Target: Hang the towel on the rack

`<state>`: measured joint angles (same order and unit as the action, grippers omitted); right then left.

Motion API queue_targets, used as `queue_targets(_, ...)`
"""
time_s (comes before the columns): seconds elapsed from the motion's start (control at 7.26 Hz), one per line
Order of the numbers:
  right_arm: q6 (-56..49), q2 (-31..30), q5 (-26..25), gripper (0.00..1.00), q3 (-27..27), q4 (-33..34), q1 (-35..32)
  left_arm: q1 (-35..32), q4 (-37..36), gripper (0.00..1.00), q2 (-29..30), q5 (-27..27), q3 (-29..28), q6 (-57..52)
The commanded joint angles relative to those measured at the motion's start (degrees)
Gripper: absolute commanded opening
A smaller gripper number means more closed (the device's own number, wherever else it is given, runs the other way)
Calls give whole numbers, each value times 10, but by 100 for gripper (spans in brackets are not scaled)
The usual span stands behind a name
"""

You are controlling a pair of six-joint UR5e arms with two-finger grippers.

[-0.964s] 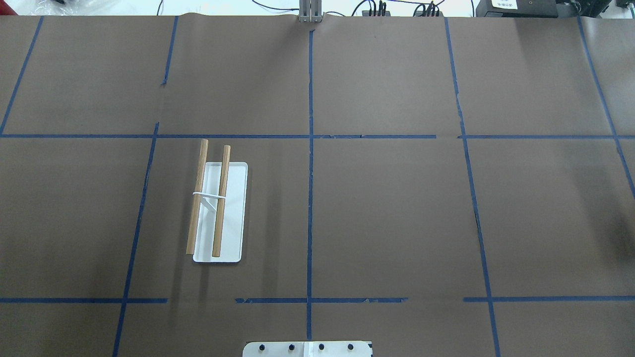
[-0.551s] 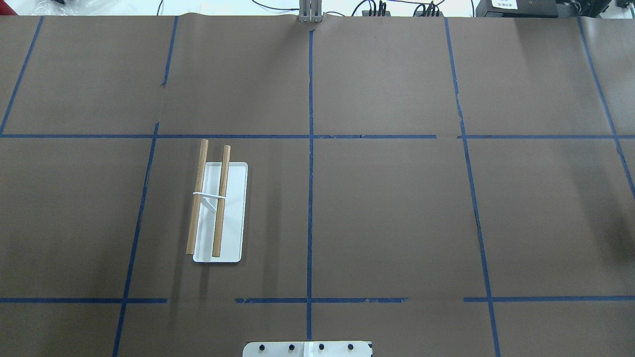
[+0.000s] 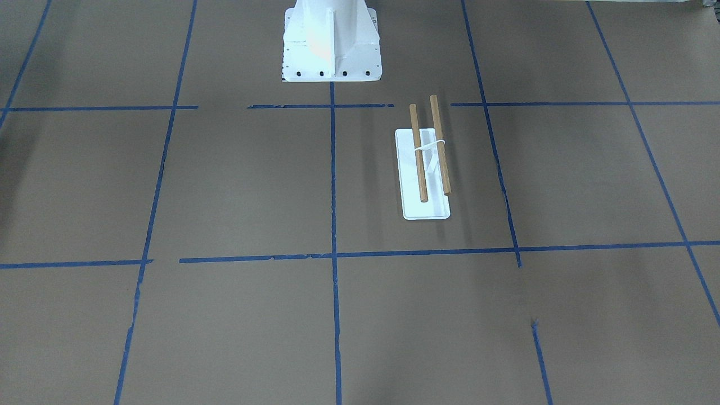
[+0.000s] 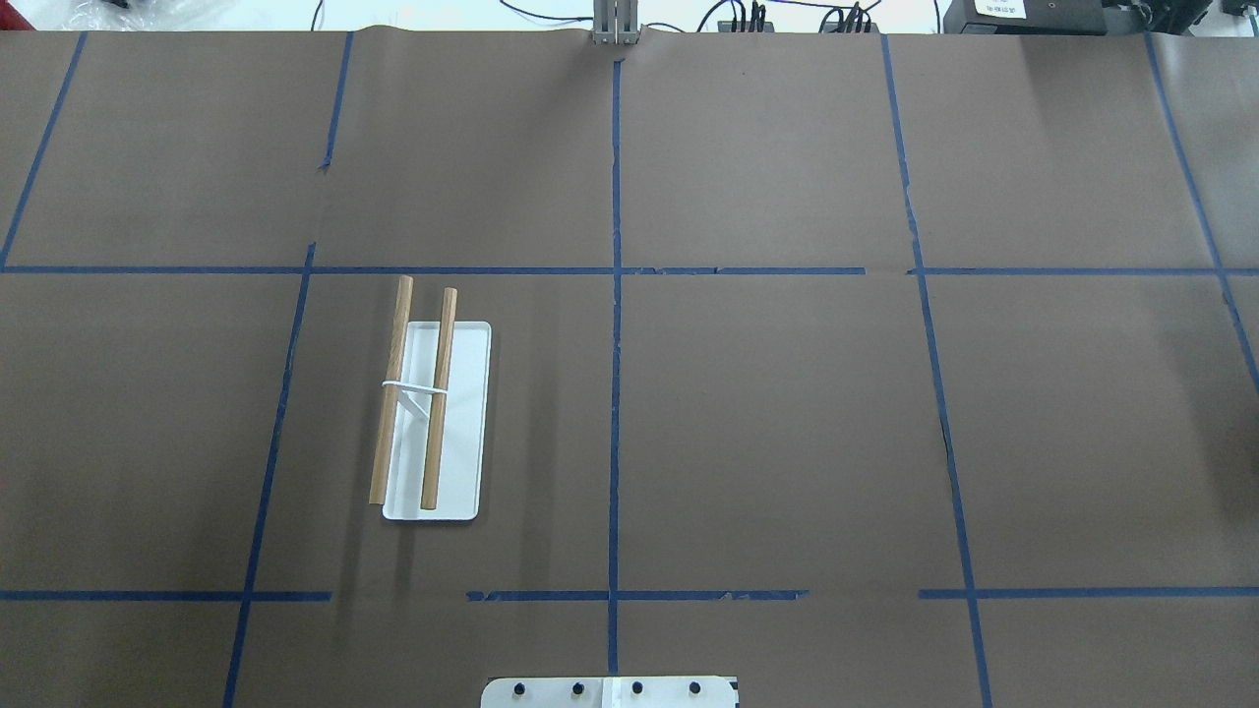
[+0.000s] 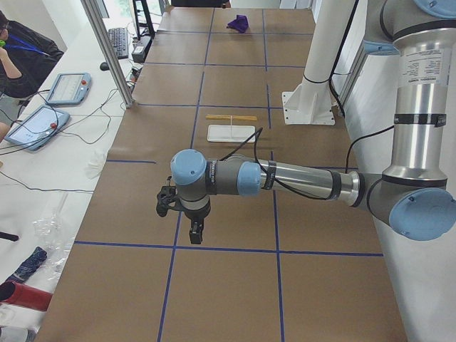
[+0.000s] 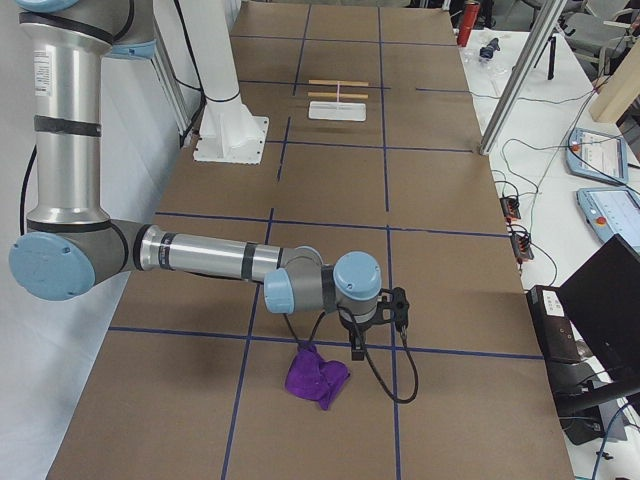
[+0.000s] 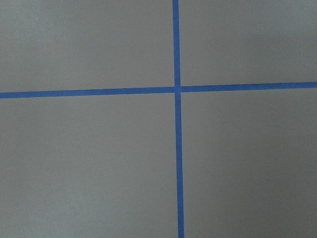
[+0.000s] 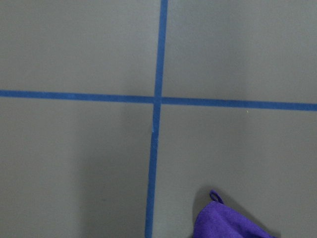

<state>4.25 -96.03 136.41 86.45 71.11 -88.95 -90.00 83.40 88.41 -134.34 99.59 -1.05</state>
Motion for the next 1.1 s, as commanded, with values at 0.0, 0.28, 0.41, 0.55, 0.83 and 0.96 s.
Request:
queue_targets(0.0, 1, -36, -6, 100, -85, -147, 32, 0, 0, 100, 0, -2, 2, 0)
queue_targets(0.28, 2, -39, -45, 100, -110, -165, 83, 0, 0, 100, -1, -2, 10, 0)
queue_targets(0.41, 1, -52, -48, 100, -116, -166, 93, -1, 0, 100, -1, -2, 13, 0)
queue_targets(0.55, 2, -54, -48, 100, -116, -165, 105, -3, 0, 100, -1, -1, 14, 1)
queue_targets(0.83, 1, -71, -62, 100, -117, -165, 126, -8, 0, 100, 0, -1, 17, 1)
queue_targets(0.96, 3, -73, -62, 88, -117, -165, 126, -10, 0, 100, 0, -1, 17, 0)
